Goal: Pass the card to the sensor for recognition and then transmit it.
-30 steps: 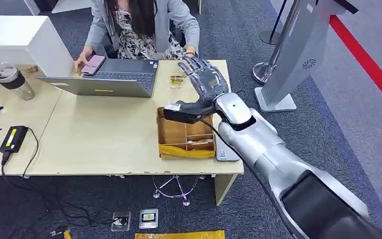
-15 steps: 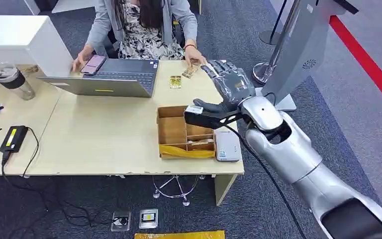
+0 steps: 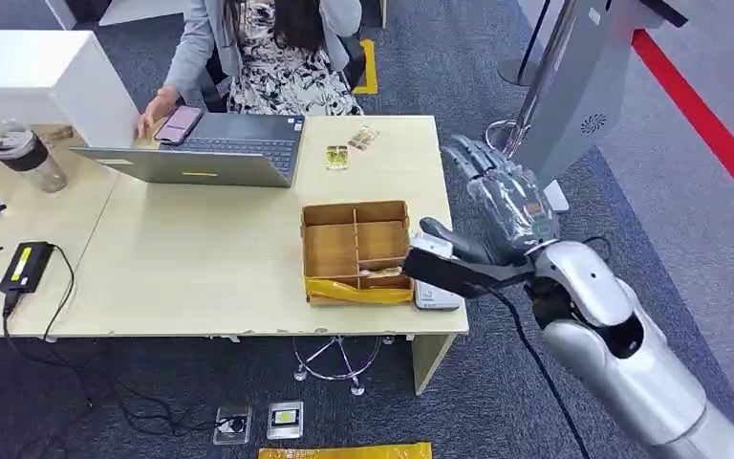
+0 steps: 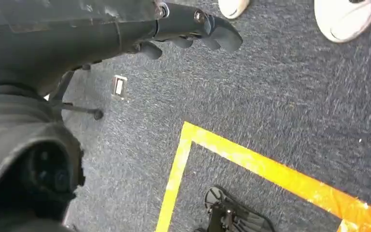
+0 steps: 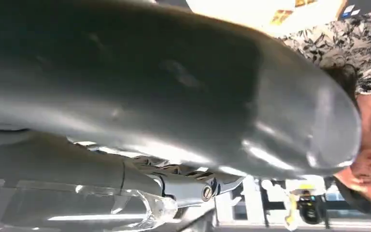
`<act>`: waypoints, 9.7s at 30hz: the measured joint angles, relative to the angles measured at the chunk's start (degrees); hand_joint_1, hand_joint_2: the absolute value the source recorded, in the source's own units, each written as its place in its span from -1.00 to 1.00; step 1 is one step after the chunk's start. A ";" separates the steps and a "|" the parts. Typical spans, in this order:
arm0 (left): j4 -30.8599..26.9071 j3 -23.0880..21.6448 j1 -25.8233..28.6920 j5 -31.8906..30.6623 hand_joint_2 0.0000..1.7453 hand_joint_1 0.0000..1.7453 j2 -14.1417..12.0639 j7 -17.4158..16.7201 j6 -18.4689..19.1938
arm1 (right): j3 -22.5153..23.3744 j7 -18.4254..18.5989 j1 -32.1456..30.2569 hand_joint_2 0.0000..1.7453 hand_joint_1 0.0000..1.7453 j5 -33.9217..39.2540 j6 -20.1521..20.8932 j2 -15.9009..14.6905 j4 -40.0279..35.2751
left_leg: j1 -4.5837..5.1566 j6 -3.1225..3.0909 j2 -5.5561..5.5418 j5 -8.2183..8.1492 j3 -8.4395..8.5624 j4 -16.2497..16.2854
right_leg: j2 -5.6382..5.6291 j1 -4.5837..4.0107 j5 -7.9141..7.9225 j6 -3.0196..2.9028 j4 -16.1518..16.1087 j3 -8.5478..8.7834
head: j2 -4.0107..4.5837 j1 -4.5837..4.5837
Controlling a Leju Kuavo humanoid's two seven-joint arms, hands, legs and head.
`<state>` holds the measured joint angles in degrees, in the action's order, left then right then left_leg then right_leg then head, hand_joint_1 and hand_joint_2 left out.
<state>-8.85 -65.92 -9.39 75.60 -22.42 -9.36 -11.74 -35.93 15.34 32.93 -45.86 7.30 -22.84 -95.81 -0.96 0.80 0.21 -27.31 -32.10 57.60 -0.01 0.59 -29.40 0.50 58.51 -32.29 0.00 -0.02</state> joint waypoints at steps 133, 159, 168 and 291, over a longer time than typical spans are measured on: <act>-0.02 -0.55 -0.54 -0.20 -1.00 -1.00 1.27 -0.96 2.82 | -1.64 1.86 -1.11 1.00 -1.00 -23.17 -12.92 26.58 43.84 | -0.02 0.01 0.00 0.01 -0.03 -0.02 | -0.02 -0.03 -0.01 -0.02 0.02 -0.01 | 0.00 -0.04; -0.02 -0.61 -0.55 -0.26 -1.00 -1.00 1.24 -0.79 3.37 | -1.77 -1.13 -1.79 1.00 -1.00 -19.89 -15.76 26.90 48.30 | -0.02 0.01 0.00 0.01 -0.04 -0.03 | -0.01 -0.03 -0.01 -0.02 0.02 0.00 | 0.00 -0.04; -0.02 -0.66 -0.56 -0.44 -1.00 -1.00 1.24 -0.46 3.52 | -1.77 -0.41 -1.75 1.00 -0.50 -20.06 -16.39 27.06 49.65 | -0.02 0.01 0.00 0.01 -0.04 -0.03 | -0.01 -0.03 -0.01 -0.01 0.02 0.00 | 0.00 -0.04; -0.02 -6.32 -0.58 -2.21 -1.00 -1.00 0.89 3.74 7.45 | -3.34 -15.73 23.95 1.00 1.00 -9.57 -21.66 39.97 58.19 | -0.02 0.04 -0.02 0.07 -0.05 -0.03 | 0.00 -0.03 0.01 -0.02 0.04 0.01 | 0.00 -0.04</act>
<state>-8.87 -72.24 -9.97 73.40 -21.53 -5.62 -4.29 -39.28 -0.39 56.87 -55.43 -14.36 17.14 -37.62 -0.99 0.84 0.19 -27.25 -32.15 57.58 -0.01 0.56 -29.39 0.48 58.55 -32.29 0.00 -0.07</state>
